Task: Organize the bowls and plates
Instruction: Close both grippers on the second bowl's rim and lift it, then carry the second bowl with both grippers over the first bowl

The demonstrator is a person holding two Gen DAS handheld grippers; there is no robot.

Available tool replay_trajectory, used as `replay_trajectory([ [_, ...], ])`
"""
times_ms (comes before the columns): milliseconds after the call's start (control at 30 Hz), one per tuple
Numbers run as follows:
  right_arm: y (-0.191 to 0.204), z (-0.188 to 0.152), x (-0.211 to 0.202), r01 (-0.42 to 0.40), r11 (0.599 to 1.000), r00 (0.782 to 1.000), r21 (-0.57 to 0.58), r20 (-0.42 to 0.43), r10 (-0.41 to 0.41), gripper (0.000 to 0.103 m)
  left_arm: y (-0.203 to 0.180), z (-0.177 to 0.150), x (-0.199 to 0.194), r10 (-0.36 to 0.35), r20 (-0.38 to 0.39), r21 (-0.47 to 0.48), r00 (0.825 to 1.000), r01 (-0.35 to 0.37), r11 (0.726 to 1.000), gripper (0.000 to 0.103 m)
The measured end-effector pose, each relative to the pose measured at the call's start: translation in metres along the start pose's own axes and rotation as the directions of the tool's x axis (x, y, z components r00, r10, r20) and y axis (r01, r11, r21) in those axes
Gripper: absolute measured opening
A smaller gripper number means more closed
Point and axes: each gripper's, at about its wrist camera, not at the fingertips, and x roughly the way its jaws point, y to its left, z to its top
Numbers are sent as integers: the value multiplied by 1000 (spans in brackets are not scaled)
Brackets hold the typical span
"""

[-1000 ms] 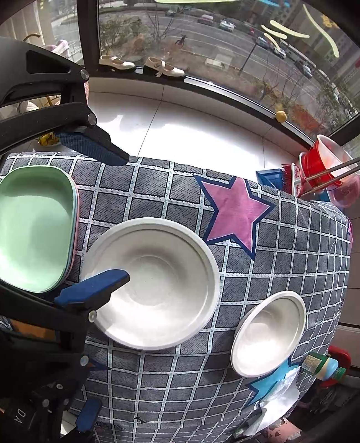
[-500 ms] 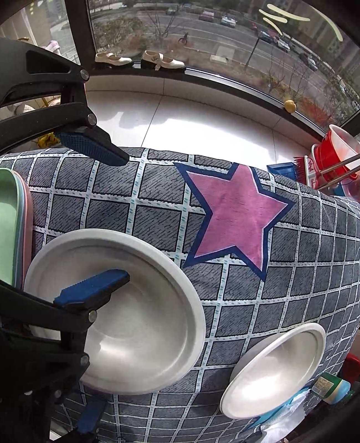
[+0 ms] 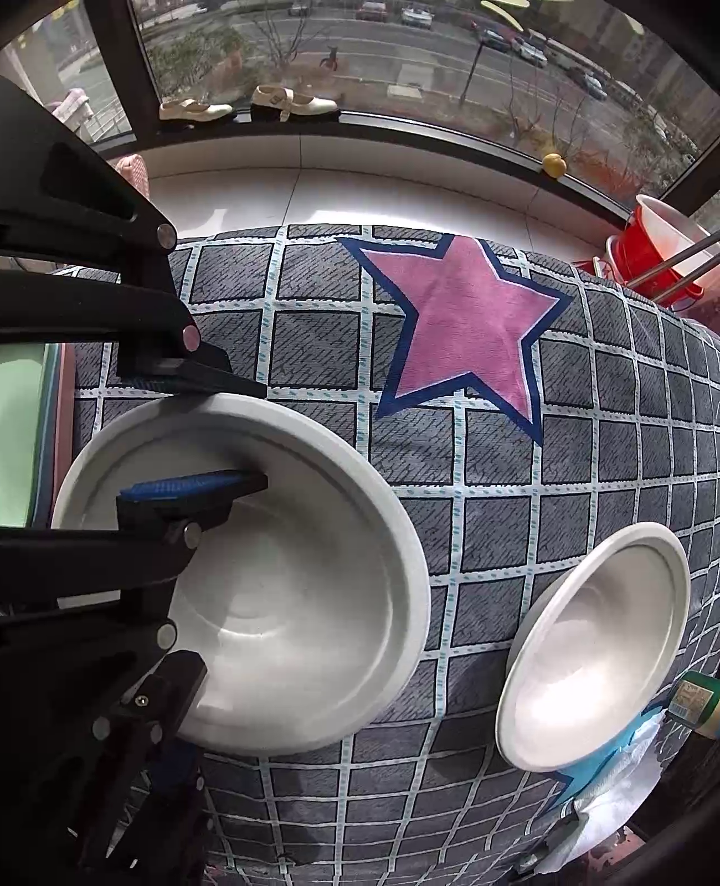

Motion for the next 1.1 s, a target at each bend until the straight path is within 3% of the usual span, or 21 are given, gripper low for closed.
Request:
replay_trajectory([
  [233, -42, -34, -16, 35, 999, 999, 8, 9, -35, 21, -50, -17, -8, -26, -10, 105, 1000, 27, 994, 27],
  [467, -88, -79, -19, 54, 996, 999, 76, -9, -54, 22, -95, -55, -15, -13, -19, 226, 1000, 17, 974, 27],
  [900, -115, -173, -12, 86, 995, 995, 56, -54, -83, 22, -112, -132, -16, -35, -100, 289, 994, 63, 955, 29],
  [1100, -114, -208, -6, 93, 995, 993, 45, -71, -90, 22, -114, -150, -17, -32, -125, 312, 992, 70, 947, 30],
])
